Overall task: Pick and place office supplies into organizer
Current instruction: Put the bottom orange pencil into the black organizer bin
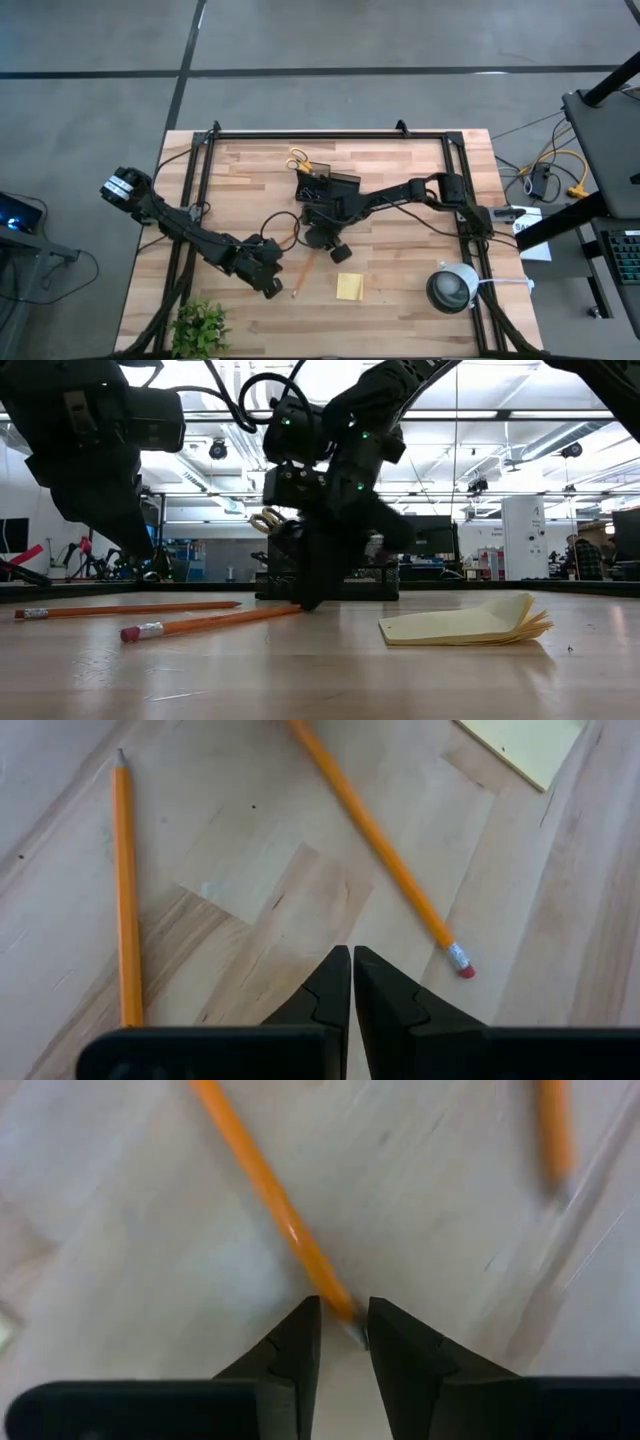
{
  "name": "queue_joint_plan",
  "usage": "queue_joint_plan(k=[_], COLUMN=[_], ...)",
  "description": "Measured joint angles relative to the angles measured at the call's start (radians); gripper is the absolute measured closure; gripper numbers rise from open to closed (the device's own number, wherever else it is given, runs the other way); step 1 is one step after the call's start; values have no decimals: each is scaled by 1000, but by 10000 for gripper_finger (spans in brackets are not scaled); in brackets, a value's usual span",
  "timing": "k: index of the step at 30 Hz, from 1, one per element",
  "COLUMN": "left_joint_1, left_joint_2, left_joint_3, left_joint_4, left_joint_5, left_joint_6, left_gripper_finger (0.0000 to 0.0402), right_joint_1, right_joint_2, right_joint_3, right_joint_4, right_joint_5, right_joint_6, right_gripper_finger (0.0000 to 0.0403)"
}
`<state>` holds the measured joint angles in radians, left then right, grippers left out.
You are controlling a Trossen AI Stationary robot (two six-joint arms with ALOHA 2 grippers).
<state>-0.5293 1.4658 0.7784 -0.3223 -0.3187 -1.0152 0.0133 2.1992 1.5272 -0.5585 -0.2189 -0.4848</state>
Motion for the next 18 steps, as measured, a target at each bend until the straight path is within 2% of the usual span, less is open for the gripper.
queue_joint_plan(k=[9,13,18], left_joint_1=[0,0,0], left_joint_2=[0,0,0], left_joint_3=[0,0,0], left_joint_4=[-3,-7,-9], left_joint_5=[0,0,0], left_joint_6=[8,10,10], left_gripper_finger=[400,400,400], right_joint_1=[48,103,158], right_joint_2=[-34,-36,-37], right_joint_3=[-5,-6,-16], right_joint_4=[-124,-157,-116], right_joint_5=[-47,-62,-56], right_joint_6=[192,197,204], right_gripper_finger=[339,340,351])
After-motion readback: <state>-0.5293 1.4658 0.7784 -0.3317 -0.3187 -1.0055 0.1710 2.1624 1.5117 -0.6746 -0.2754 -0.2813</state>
